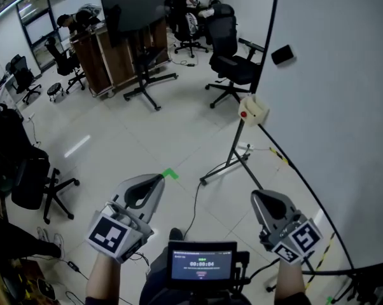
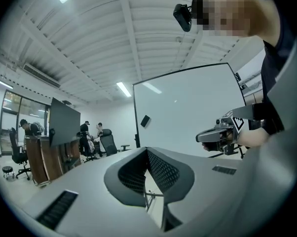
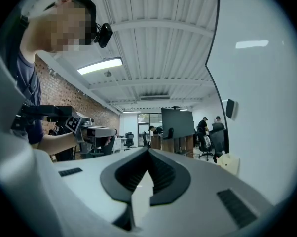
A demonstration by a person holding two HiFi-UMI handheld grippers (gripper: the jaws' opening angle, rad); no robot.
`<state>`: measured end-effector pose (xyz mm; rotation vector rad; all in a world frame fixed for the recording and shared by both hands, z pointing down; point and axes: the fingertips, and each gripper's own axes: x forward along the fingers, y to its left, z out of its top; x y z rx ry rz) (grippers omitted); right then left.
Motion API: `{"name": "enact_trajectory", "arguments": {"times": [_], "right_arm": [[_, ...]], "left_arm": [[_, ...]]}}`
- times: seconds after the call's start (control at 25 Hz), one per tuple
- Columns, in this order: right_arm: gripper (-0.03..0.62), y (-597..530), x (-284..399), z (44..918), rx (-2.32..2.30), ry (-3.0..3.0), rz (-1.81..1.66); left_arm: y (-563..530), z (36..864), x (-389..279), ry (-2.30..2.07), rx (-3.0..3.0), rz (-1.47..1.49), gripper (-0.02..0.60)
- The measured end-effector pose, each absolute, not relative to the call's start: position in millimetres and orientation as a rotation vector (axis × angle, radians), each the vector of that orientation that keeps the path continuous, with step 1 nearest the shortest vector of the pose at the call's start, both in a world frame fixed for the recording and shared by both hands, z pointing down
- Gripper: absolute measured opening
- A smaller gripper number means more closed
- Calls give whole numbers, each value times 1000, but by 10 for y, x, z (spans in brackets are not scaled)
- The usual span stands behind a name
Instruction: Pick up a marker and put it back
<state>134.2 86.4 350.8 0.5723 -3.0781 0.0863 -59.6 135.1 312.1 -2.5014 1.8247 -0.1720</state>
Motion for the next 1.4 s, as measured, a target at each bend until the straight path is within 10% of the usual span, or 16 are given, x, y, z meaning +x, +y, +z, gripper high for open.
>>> {"name": "enact_trajectory", "arguments": {"times": [0.84, 1.4], "right_arm": [[14, -1138, -415, 3361, 919, -2904, -91], [14, -2512, -207, 3777, 836, -2839, -36]], "left_arm": [[-1151, 3043, -2185, 1462, -2695, -46, 0], [-2590, 3132, -1794, 1500, -2765, 42, 0]]}}
